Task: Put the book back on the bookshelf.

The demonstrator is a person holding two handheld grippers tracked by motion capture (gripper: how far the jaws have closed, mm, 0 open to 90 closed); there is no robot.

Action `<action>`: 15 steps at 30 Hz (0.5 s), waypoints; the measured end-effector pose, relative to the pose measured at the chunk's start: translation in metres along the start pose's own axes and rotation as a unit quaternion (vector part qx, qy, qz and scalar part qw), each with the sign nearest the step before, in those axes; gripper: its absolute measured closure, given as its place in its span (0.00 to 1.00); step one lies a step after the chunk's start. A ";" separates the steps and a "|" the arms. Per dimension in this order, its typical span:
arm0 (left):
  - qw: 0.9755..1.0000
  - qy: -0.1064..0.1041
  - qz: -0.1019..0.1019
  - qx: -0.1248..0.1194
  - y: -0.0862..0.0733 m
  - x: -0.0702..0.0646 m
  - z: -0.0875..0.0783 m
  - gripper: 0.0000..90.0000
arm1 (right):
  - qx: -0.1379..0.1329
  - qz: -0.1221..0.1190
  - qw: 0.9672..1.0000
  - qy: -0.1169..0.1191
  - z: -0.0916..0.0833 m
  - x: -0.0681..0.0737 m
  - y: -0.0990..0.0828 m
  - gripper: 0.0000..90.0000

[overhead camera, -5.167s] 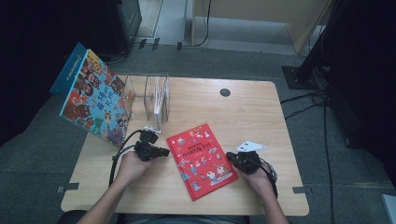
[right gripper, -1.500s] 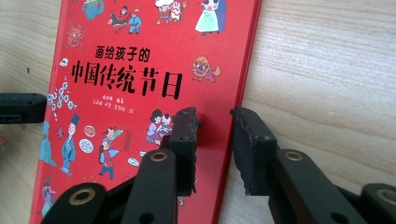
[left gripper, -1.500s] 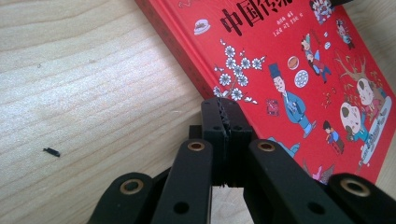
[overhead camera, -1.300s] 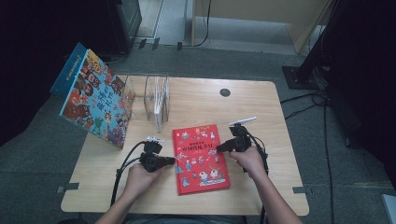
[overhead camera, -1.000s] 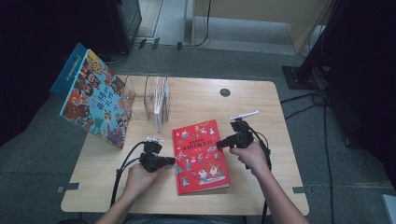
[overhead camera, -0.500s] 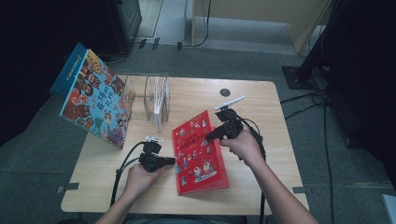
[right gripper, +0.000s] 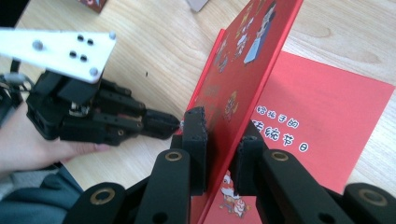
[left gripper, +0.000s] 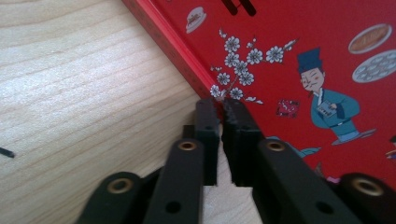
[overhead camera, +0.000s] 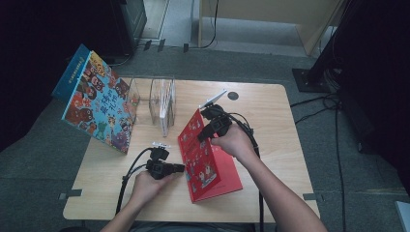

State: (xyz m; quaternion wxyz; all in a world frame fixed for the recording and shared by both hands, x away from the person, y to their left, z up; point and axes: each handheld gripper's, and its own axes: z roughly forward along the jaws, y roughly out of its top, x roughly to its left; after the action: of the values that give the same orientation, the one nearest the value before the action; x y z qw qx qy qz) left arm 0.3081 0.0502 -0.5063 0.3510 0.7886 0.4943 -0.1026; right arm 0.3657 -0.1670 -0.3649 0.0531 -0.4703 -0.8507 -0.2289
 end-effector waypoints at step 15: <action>1.000 0.000 0.004 -0.029 0.008 0.005 -0.015 0.55 | 0.041 -0.009 0.999 0.004 -0.011 0.003 0.005 0.99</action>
State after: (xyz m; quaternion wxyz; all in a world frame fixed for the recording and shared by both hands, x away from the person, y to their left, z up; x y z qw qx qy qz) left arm 0.3148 0.0618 -0.4941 0.3742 0.7801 0.4938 -0.0869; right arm 0.3664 -0.1670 -0.3528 0.0734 -0.4590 -0.8633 -0.1966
